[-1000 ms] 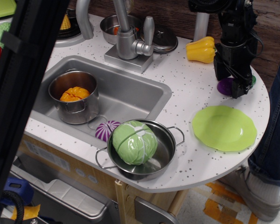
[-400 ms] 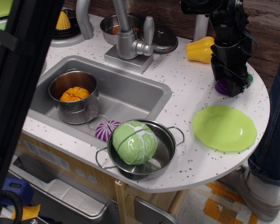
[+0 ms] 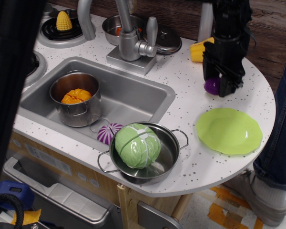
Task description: Put eggplant on plate
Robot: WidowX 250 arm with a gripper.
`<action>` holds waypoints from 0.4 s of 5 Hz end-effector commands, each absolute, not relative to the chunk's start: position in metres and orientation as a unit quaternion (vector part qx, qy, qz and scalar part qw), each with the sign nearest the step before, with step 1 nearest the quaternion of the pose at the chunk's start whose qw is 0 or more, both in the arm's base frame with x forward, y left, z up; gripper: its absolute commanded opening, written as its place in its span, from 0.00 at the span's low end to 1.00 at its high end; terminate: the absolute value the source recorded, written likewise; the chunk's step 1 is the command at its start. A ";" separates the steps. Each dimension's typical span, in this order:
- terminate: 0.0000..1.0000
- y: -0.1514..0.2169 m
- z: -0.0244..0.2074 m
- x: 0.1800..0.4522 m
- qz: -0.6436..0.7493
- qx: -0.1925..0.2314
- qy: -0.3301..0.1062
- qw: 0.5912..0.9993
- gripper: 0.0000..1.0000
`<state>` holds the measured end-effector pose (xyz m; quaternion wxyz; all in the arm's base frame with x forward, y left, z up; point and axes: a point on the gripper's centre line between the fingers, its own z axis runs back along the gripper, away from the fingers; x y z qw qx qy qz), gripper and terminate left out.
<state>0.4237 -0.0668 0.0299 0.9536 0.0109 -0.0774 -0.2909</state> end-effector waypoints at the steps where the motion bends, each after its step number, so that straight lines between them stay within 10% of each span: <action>1: 0.00 -0.079 0.082 0.399 -0.245 0.032 -0.129 0.961 0.00; 2: 0.00 -0.089 0.078 0.382 -0.212 0.038 -0.136 0.967 0.00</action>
